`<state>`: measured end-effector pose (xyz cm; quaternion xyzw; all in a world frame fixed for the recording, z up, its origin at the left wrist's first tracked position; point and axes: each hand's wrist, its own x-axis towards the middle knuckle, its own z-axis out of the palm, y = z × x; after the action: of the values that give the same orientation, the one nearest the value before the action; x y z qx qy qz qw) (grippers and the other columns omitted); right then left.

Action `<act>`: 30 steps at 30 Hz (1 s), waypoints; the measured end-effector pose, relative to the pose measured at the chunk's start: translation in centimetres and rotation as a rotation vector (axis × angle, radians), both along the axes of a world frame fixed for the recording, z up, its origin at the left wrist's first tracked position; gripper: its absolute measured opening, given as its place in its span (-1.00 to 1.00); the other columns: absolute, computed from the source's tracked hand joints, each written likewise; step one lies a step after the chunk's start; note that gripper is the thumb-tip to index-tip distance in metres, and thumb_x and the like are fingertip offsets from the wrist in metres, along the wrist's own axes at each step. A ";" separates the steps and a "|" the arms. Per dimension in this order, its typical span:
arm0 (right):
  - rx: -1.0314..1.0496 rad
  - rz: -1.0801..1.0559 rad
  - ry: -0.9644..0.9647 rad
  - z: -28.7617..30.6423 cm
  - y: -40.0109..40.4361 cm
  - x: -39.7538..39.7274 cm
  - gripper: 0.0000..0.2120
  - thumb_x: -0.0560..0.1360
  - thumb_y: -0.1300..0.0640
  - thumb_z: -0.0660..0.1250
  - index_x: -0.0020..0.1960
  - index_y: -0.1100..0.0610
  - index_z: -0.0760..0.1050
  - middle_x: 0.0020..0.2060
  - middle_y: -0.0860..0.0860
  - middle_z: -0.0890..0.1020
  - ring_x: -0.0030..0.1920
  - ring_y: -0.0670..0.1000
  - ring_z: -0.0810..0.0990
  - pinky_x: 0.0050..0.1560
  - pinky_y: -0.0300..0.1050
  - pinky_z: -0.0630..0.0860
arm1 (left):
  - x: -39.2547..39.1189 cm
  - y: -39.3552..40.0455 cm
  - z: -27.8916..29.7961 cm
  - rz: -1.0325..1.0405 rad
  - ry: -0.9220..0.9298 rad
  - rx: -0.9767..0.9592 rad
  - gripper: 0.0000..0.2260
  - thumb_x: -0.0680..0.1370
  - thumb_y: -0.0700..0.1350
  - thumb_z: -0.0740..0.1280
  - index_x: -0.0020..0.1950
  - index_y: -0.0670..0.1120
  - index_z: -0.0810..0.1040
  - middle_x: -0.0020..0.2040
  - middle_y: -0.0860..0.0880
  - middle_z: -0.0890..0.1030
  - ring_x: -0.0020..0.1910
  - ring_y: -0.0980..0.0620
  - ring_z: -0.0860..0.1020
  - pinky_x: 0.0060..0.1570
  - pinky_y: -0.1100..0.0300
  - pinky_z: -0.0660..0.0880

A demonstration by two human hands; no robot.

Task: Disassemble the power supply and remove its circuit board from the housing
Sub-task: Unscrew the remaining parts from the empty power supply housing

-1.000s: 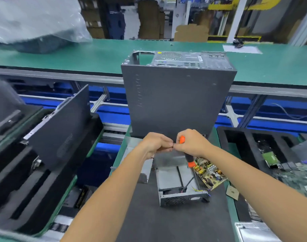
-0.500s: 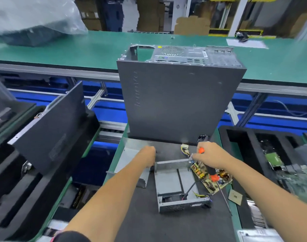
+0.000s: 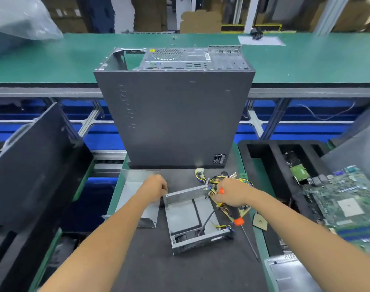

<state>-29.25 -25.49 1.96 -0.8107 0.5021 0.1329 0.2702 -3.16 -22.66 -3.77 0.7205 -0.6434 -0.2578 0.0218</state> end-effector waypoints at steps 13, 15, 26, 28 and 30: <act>-0.009 0.031 0.065 -1.3 3.7 -1.2 -0.68 0.57 0.03 0.18 -0.32 0.12 0.29 -0.25 0.12 0.49 -0.22 0.12 0.44 -0.25 -0.12 0.32 | -8.5 -0.8 5.8 -0.335 0.164 -0.327 -0.85 0.46 -0.14 0.38 0.02 -0.01 0.57 -0.07 0.06 0.55 -0.07 0.07 0.50 0.00 0.10 0.47; -0.003 0.012 0.048 -1.8 4.6 -1.7 -0.70 0.58 0.03 0.16 -0.29 0.13 0.29 -0.16 0.18 0.55 -0.15 0.13 0.46 -0.18 -0.11 0.35 | -11.3 -1.4 6.0 -0.512 0.049 -0.349 -0.69 0.45 -0.07 0.41 0.17 0.02 0.48 0.09 0.05 0.50 0.08 0.04 0.43 0.08 0.08 0.42; 0.099 -0.077 0.019 -3.0 5.4 -3.7 -0.74 0.57 0.04 0.19 -0.21 0.18 0.38 -0.14 0.16 0.56 -0.07 0.18 0.53 -0.21 -0.11 0.36 | -19.2 -6.0 4.2 -0.960 -0.440 -0.167 0.04 0.24 0.16 0.57 0.54 0.05 0.02 0.46 -0.01 0.25 0.39 -0.07 0.23 0.32 -0.03 0.20; 0.134 -0.079 0.049 -2.7 5.1 -4.1 -0.72 0.57 0.04 0.18 -0.26 0.15 0.33 -0.30 0.11 0.50 -0.25 0.17 0.53 -0.33 -0.11 0.40 | -19.9 -6.6 4.5 -1.043 -0.510 -0.167 0.07 0.20 0.20 0.57 0.54 0.08 0.00 0.43 -0.02 0.27 0.39 -0.07 0.21 0.32 -0.03 0.18; 0.201 -0.056 0.103 -2.2 4.6 -4.2 -0.68 0.58 0.05 0.15 -0.30 0.19 0.35 -0.37 0.12 0.48 -0.42 0.17 0.54 -0.38 -0.11 0.45 | -20.5 -6.7 4.6 -1.086 -0.527 -0.140 0.07 0.19 0.16 0.59 0.52 0.16 0.00 0.39 -0.07 0.28 0.35 -0.08 0.25 0.31 -0.01 0.21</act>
<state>-33.41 -20.85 -0.26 -0.7574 0.5218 0.2165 0.3274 -23.62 -29.37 0.83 0.3258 -0.9182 -0.0020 -0.2255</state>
